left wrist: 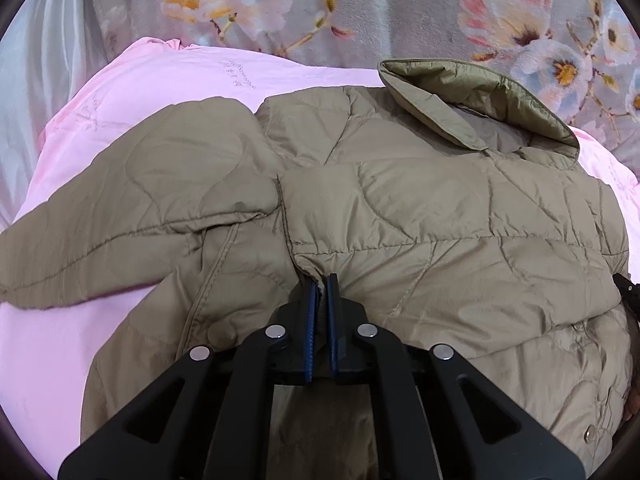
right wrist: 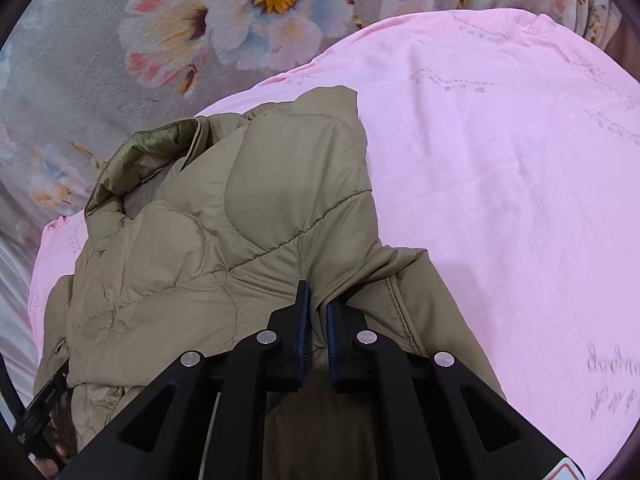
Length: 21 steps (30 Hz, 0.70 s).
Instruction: Fold large clothes
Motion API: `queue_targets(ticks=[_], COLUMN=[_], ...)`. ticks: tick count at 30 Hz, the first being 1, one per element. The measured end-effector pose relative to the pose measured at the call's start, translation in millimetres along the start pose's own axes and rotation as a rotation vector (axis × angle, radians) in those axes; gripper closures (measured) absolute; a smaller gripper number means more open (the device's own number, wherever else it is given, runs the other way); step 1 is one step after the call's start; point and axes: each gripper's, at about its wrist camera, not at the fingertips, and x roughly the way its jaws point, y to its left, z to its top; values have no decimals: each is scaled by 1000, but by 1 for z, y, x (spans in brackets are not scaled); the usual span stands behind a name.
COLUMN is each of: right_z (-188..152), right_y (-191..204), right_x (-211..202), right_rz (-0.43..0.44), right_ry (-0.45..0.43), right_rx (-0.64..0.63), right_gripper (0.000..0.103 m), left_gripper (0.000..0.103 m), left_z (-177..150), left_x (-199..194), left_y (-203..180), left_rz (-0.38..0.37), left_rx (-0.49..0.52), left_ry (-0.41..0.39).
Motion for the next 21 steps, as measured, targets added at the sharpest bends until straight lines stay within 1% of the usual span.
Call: queue_targets(ticks=[4,9,11,13,14,15,16,17,18,19,20,21], right_z=[-24,-65,-75,-74,-73,-71,-72,-72,-72,-71,-69,-69], right_y=[-6,-17,-21,-21,-19,-17,-15,-12,-5,4,14,28], right_x=[-21,-58,-68,-70,-73,-84,-97,-118,-133,-144,-149,-149], right_rz=[1,-2,2,13,-3,-34,-43,-44,-52,-58,-50,-28], right_ry=[5,5,5,22,33,31,5,-52,-91,-122,-135,-126], right_rx=[-1,-7,-5,-8,-10,-8,-3,-3,-26,-53,-77,-107], right_gripper=[99,99,97,95,92,84,82,82,82,81,81,81], left_gripper=[98,97,97,96,93,88,81,75,61,54,54,54], left_z=[-30,-72,-80,-78,-76,-72,-69,-63,-59,-53,-45,-41], left_x=[-25,-61,-69,-69,-71,-77,-86,-103,-114,-125,-133,-134], left_y=[5,18,21,24,26,28,32,38,41,44,42,37], left_rz=[-5,-13,-14,-24,-22,-9,6,34,41,36,16,-4], left_rx=[1,-6,-10,-21,-24,-15,-13,-24,-38,-58,-78,-77], left_ry=[4,8,7,11,18,20,4,-36,-63,-87,-103,-103])
